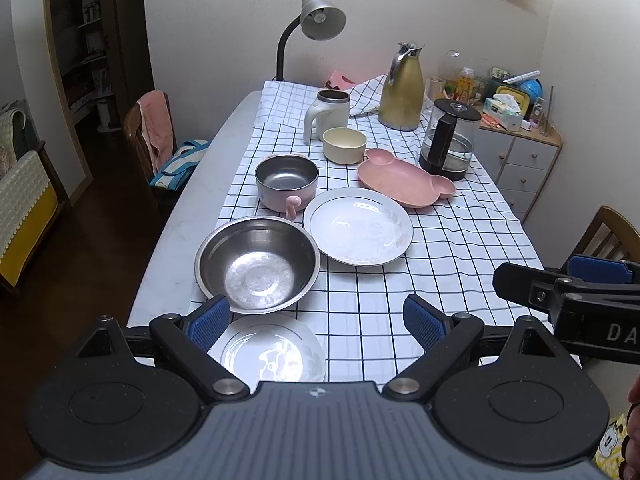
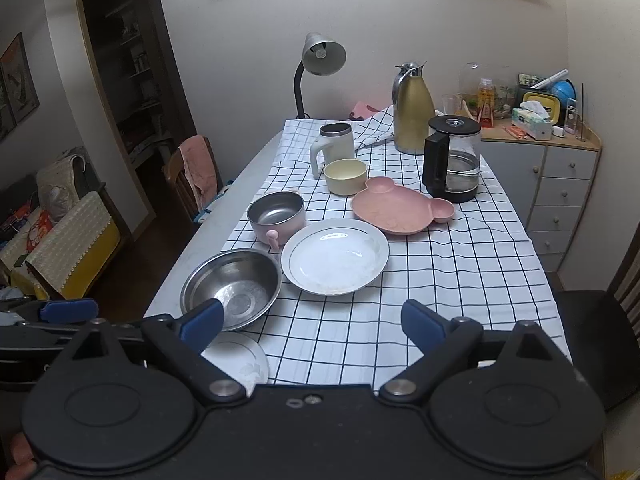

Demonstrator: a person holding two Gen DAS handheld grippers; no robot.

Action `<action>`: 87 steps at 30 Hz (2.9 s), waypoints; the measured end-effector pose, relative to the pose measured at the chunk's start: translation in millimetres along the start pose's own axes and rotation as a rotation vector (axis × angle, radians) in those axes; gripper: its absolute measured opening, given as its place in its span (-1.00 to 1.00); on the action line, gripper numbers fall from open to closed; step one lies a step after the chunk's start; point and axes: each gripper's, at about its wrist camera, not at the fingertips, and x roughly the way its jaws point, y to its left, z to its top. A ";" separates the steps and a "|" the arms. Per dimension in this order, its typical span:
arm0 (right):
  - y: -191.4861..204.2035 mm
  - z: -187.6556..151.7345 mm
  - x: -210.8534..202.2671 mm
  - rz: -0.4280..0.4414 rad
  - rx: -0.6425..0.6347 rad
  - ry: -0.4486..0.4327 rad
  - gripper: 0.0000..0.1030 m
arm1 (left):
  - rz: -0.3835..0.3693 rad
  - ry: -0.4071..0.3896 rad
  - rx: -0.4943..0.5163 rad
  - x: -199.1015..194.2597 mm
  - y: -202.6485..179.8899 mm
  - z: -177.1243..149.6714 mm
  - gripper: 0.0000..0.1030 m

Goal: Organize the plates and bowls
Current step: 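Move both tools toward the plain white plate beside the steel bowl, then close both tools on the rim of the plain white plate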

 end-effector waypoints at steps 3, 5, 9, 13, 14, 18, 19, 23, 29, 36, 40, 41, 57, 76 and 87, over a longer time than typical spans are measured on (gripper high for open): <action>-11.0 5.9 9.3 0.016 -0.008 0.005 0.87 | 0.015 0.008 -0.018 15.3 -8.7 7.1 0.83; -20.4 11.3 17.3 0.023 -0.016 0.010 0.88 | 0.030 0.013 -0.030 27.8 -15.5 12.6 0.83; -42.9 23.6 37.4 0.035 -0.035 0.020 0.90 | 0.036 0.037 -0.052 58.5 -29.6 22.1 0.83; -64.4 37.4 61.4 0.038 -0.070 0.022 0.93 | 0.025 0.062 -0.080 91.1 -39.5 35.7 0.83; -70.0 40.6 68.4 0.044 -0.080 0.028 0.93 | 0.021 0.066 -0.086 99.3 -41.1 39.7 0.83; -87.3 53.2 97.6 0.053 -0.116 0.049 0.93 | 0.016 0.067 -0.090 127.9 -44.2 59.1 0.83; -90.8 55.9 105.1 0.052 -0.126 0.056 0.93 | 0.024 0.074 -0.088 136.3 -44.4 64.7 0.83; -101.9 64.1 136.1 0.054 -0.173 0.084 0.91 | 0.012 0.122 -0.134 173.8 -35.4 85.5 0.83; -115.2 74.2 186.8 0.074 -0.206 0.158 0.83 | -0.007 0.224 -0.200 234.9 -17.4 114.4 0.83; -131.8 84.7 245.3 0.104 -0.168 0.254 0.62 | 0.005 0.290 -0.231 289.7 -6.0 142.0 0.81; -138.2 92.2 275.8 0.111 -0.170 0.290 0.58 | -0.002 0.339 -0.223 317.0 -6.4 143.6 0.62; -139.7 94.5 283.7 0.108 -0.166 0.300 0.58 | 0.003 0.348 -0.223 323.5 -5.6 143.0 0.58; -155.1 86.5 378.6 0.161 -0.058 0.525 -0.06 | 0.042 0.448 -0.178 387.0 -1.9 132.6 0.02; -159.1 83.2 398.3 0.200 -0.026 0.573 -0.75 | 0.075 0.493 -0.182 405.6 17.5 118.9 -0.68; -163.0 80.2 394.8 0.223 0.005 0.574 -0.85 | 0.060 0.470 -0.212 400.9 20.8 112.6 -0.80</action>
